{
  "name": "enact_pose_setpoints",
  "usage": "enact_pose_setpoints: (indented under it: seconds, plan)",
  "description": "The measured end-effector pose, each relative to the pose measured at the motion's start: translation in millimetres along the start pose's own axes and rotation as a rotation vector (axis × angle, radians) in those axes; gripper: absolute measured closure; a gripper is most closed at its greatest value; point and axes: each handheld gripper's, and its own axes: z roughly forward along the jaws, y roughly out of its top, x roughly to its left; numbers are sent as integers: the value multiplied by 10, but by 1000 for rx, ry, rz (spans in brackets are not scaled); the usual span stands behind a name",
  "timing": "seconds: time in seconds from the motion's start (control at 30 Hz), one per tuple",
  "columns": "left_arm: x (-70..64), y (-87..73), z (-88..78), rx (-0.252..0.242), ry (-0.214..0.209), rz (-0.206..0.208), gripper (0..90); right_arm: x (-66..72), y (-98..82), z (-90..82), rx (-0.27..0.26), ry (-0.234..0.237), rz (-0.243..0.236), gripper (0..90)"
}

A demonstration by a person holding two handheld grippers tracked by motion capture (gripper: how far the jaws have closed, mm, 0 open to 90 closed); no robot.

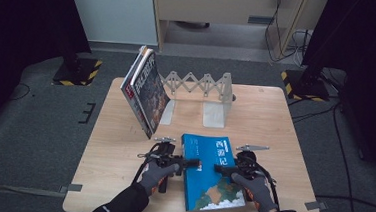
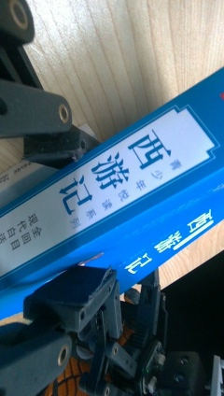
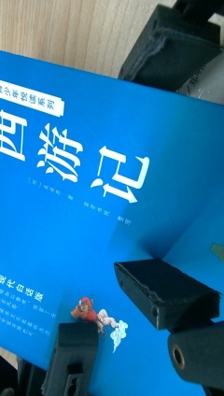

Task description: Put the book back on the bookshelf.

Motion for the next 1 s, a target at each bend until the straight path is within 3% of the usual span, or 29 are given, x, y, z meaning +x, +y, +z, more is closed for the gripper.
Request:
enact_pose_setpoints:
  seconds: [0.33,0.5,1.0]
  plan:
    - [-50,38,-2,15,5,20,447,-23,15,-17,1,1,17,187]
    - [-28,47,23,29,-4,4,447,-45,26,-39,0,3,35,244]
    - [-34,67,50,37,-7,-4,467,-40,51,-45,-4,-1,33,283]
